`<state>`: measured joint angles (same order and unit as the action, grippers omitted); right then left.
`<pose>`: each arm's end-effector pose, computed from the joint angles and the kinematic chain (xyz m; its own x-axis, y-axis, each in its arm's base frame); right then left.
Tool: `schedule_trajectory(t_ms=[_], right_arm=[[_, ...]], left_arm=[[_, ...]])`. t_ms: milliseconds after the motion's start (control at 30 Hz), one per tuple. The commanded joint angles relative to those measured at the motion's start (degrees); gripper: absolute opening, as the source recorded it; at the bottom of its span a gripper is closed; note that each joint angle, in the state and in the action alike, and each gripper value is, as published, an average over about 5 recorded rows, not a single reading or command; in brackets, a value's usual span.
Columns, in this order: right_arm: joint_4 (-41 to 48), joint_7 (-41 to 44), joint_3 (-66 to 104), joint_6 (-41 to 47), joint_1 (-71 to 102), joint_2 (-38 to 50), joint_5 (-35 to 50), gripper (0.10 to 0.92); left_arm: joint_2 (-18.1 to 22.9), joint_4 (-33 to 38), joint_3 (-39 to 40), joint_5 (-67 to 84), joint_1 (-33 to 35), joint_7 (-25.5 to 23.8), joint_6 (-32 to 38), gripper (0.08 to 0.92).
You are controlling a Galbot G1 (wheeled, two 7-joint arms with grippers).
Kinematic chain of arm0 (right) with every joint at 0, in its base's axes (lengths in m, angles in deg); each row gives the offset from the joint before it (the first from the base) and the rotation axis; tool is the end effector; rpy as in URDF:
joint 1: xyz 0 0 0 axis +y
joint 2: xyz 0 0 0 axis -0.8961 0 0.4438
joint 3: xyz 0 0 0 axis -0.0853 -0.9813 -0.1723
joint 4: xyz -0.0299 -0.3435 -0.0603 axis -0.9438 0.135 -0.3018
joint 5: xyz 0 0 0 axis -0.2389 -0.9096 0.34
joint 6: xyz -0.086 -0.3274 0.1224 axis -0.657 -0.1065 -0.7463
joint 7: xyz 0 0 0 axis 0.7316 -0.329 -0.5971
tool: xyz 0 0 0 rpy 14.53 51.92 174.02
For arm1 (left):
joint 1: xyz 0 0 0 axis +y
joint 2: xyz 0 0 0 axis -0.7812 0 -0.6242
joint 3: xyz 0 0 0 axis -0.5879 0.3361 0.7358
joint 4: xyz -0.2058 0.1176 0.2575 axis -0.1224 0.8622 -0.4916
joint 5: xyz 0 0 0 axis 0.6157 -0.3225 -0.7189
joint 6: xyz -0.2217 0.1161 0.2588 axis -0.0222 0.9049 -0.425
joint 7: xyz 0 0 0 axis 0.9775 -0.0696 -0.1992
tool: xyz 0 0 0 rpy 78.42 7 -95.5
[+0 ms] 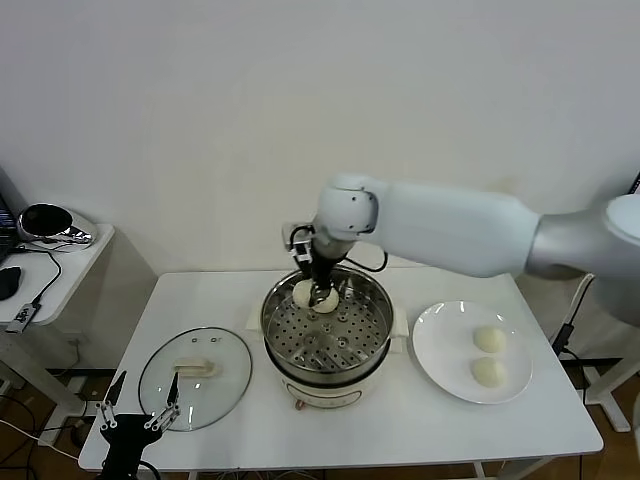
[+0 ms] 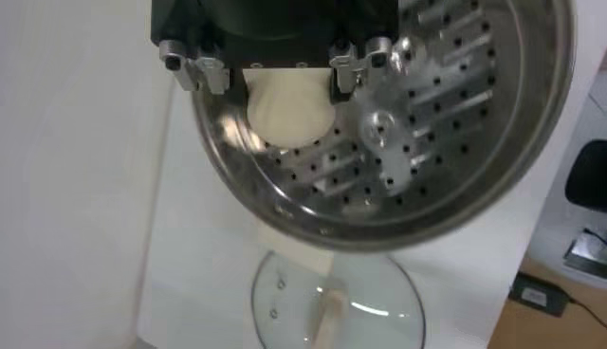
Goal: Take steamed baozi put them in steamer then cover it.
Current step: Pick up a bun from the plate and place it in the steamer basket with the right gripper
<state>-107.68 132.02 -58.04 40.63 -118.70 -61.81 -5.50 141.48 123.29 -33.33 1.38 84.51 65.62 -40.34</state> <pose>0.5186 0.1973 -0.0600 -0.1773 -0.2482 0.9523 -0.9381 -0.2501 -0.2398 0.1123 0.1013 -0.3137 -0.9965 -0.0755 0.0357 -0.0665 0.9759 0.2076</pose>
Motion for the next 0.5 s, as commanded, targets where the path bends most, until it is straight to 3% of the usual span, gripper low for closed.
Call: schedule_trajectory(t_ms=[33, 367, 500], right_arm=[[2.64, -1.65, -0.78, 3.32, 4.42, -4.82, 1.33, 0.543], [3.28, -2.2, -1.06, 4.3, 7.14, -4.99, 0.35, 0.55], [3.15, -2.36, -0.46, 4.63, 6.57, -4.55, 0.63, 0.601]], left_arm=[[0.06, -0.08, 0.0, -0.09, 0.11, 0.01, 0.16, 0.823], [0.41, -0.29, 0.48, -0.23, 0.1, 0.02, 0.35, 0.823], [0.47, -0.37, 0.72, -0.34, 0.05, 0.0, 0.43, 0.823]])
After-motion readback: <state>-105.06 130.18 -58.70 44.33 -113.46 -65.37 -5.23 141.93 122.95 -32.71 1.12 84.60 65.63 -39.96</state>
